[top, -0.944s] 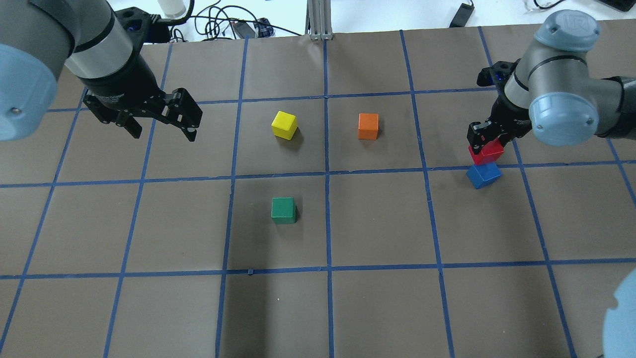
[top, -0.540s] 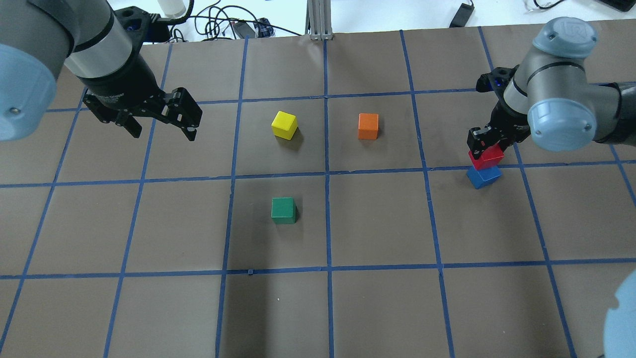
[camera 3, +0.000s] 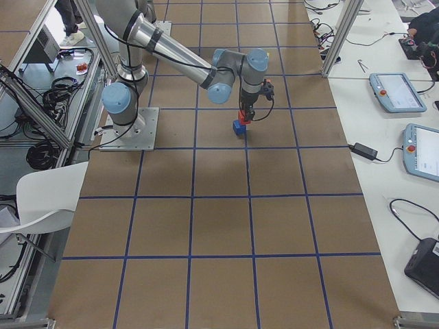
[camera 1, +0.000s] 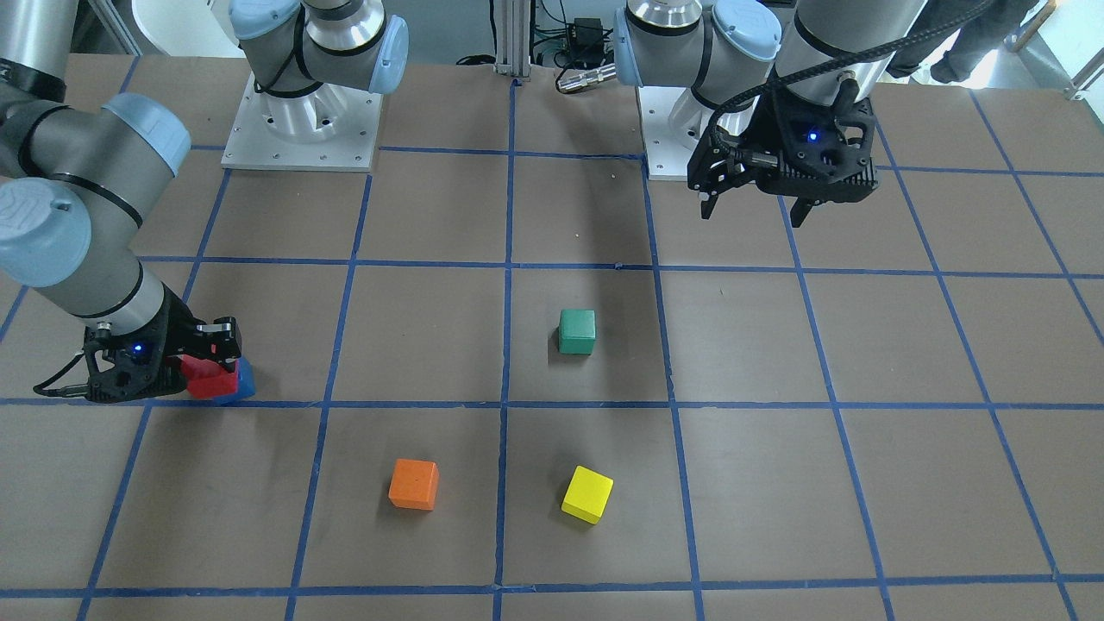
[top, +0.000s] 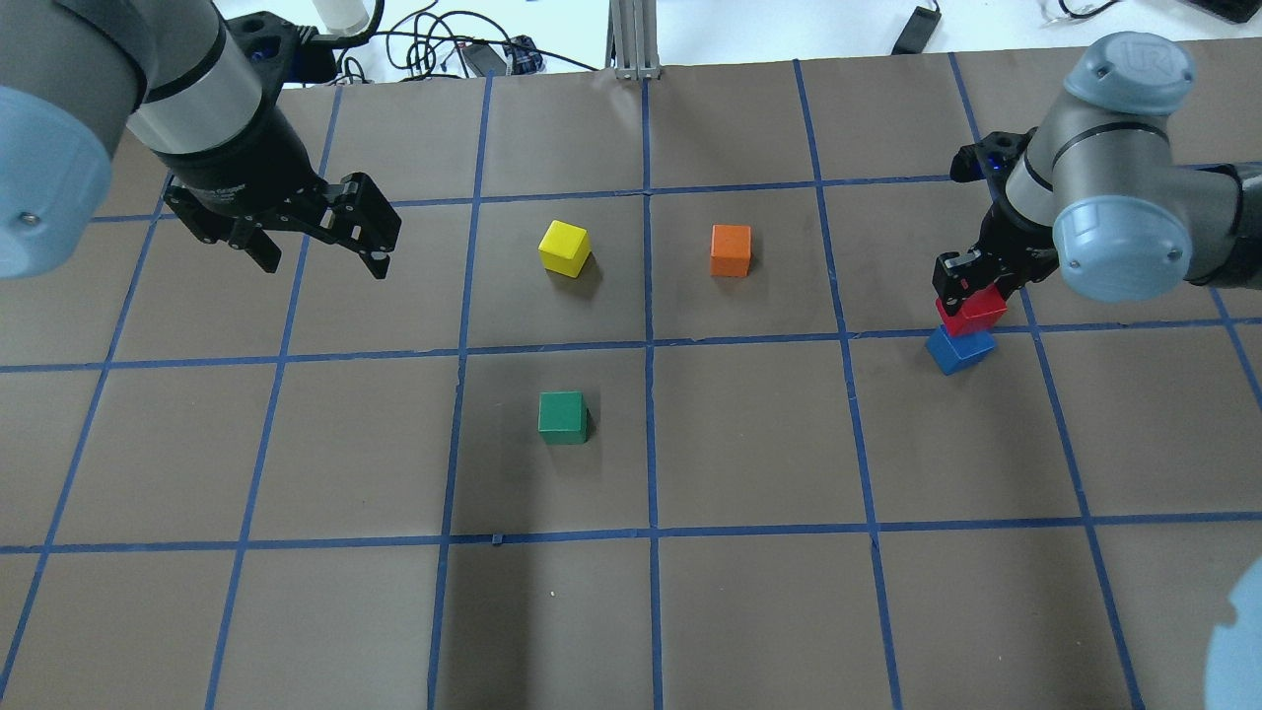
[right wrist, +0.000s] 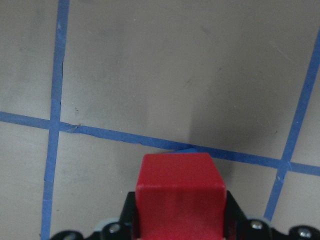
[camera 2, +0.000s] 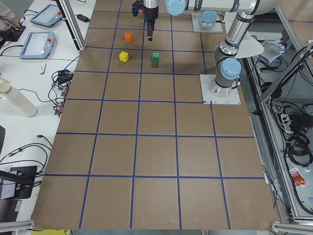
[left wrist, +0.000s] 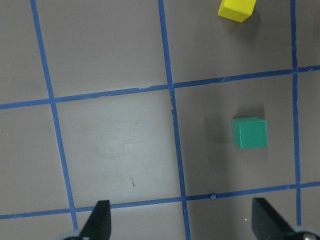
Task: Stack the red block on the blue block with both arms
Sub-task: 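Lower the held red block onto the blue block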
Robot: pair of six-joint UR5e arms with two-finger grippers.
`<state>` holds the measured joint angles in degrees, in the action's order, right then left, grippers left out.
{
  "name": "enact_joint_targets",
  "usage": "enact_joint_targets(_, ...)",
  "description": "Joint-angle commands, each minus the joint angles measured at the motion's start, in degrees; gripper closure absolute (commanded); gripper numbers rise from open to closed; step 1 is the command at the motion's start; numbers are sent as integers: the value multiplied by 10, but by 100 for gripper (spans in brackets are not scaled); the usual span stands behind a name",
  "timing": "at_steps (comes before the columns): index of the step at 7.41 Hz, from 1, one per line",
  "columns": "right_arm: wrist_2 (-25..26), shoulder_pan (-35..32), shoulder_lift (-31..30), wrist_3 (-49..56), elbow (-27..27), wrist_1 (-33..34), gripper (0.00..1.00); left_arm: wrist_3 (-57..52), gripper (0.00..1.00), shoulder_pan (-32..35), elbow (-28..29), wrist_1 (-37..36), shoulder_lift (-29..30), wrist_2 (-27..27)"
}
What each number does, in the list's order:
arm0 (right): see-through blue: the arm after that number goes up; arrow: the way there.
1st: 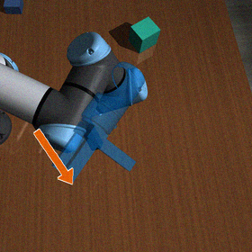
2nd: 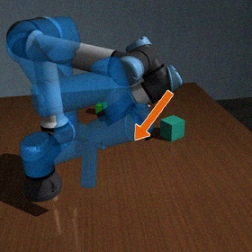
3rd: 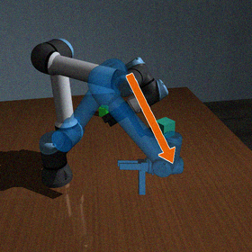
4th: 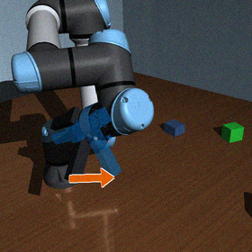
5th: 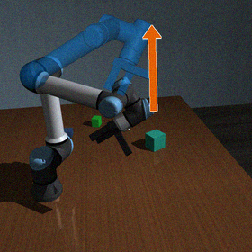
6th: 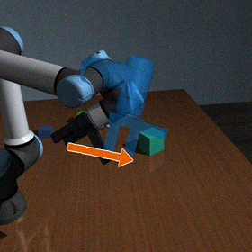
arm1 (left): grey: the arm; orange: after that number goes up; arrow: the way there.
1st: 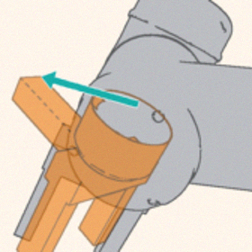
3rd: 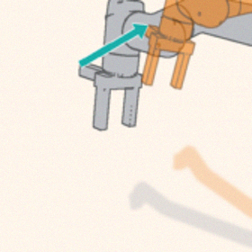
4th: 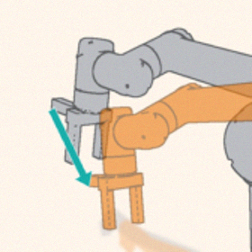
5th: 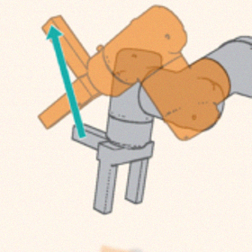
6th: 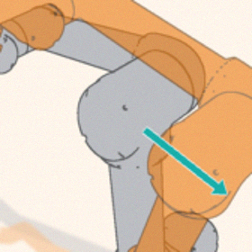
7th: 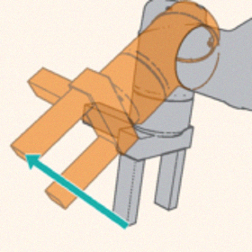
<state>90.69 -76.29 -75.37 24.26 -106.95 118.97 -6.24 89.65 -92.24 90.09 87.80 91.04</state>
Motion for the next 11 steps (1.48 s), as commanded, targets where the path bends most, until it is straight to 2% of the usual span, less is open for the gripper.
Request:
enact_joint_targets(1,0,0,-5,0,-12,6,94,0,0,0,0,0,0,0)
enact_joint_targets(3,0,1,-2,1,-17,10,83,0,0,0,0,0,0,0)
enact_joint_targets(5,-1,1,-1,-4,-18,10,54,0,0,0,-1,0,-1,-1)
enact_joint_targets(6,0,1,0,-7,-18,10,4,0,0,0,-1,0,-1,-1)
enact_joint_targets(7,1,1,-4,-8,-18,6,0,0,0,0,0,0,-1,-1)
enact_joint_targets(10,18,-1,-15,-9,10,-15,0,0,0,0,0,0,0,-1)
enact_joint_targets(11,19,-1,-39,-36,42,-63,0,0,0,0,0,0,0,-1)
